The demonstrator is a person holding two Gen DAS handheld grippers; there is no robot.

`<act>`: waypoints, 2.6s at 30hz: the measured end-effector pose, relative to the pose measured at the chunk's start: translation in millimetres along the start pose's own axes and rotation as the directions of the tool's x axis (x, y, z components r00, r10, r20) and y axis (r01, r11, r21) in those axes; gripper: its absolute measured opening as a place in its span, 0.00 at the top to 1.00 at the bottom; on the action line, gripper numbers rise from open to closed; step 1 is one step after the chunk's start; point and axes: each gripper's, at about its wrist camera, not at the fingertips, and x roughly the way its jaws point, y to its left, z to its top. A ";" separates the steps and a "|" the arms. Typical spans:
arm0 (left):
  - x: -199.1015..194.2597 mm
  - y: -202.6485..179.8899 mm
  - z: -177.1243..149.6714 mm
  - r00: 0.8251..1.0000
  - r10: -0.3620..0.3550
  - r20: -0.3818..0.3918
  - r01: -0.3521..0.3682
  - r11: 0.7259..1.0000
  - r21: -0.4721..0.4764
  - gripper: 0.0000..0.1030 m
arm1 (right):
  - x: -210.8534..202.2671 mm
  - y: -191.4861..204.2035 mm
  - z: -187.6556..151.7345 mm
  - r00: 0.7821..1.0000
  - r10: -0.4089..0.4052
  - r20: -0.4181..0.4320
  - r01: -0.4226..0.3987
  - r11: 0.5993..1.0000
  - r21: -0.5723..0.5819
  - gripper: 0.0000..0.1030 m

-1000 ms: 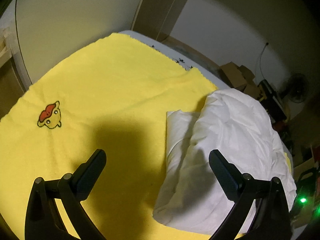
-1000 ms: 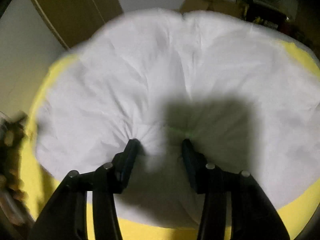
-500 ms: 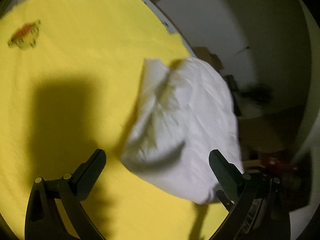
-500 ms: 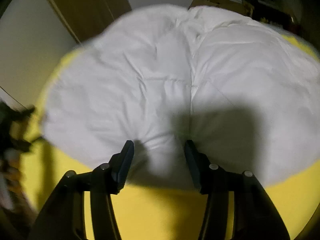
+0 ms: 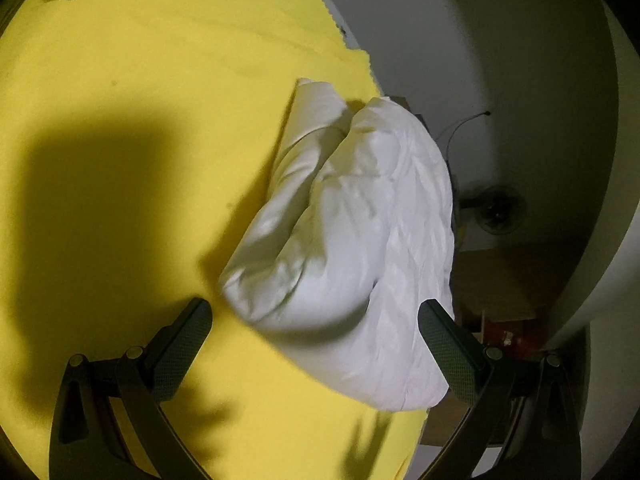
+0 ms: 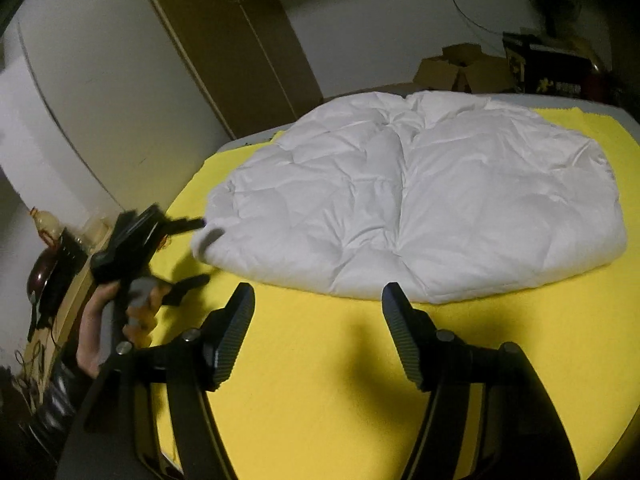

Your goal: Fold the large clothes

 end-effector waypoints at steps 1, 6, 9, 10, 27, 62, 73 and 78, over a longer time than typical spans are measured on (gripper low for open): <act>2.7 -0.7 1.6 1.000 -0.005 0.003 0.005 1.000 0.006 0.00 | -2.0 0.0 -2.0 1.000 0.003 0.003 -0.003 1.000 -0.004 0.35; 12.0 -4.8 19.1 0.999 -0.017 0.028 0.016 0.999 0.036 0.00 | -0.7 -15.1 -6.8 1.000 0.002 -0.010 -0.001 1.000 0.028 0.35; 14.4 -8.3 23.4 1.000 0.001 0.005 -0.001 1.000 0.017 0.01 | -2.2 -23.9 -11.0 1.000 -0.004 -0.013 0.004 0.999 0.050 0.35; 13.3 -8.2 23.5 1.000 0.002 0.002 -0.002 1.000 0.010 0.01 | -2.5 -26.5 -12.0 1.000 -0.007 -0.013 0.007 0.999 0.054 0.35; 21.9 -24.0 40.1 0.997 0.068 0.042 -0.074 0.987 0.142 0.74 | 19.2 -70.2 -13.6 0.997 -0.048 -0.068 0.057 0.988 0.144 0.49; -5.7 -148.0 -12.5 0.940 0.203 0.274 -0.308 0.849 0.428 0.84 | 130.2 -50.8 48.3 0.961 -0.174 -0.217 0.181 0.983 0.016 0.82; -9.5 -206.0 -55.2 0.930 0.161 0.332 -0.325 0.783 0.531 0.83 | 107.4 -76.6 4.8 0.964 0.075 -0.257 -0.025 0.981 0.192 0.84; -2.8 -236.7 -78.3 0.920 0.158 0.358 -0.344 0.762 0.549 0.83 | 25.4 -136.4 -2.5 0.994 0.069 -0.081 -0.040 0.948 0.315 0.83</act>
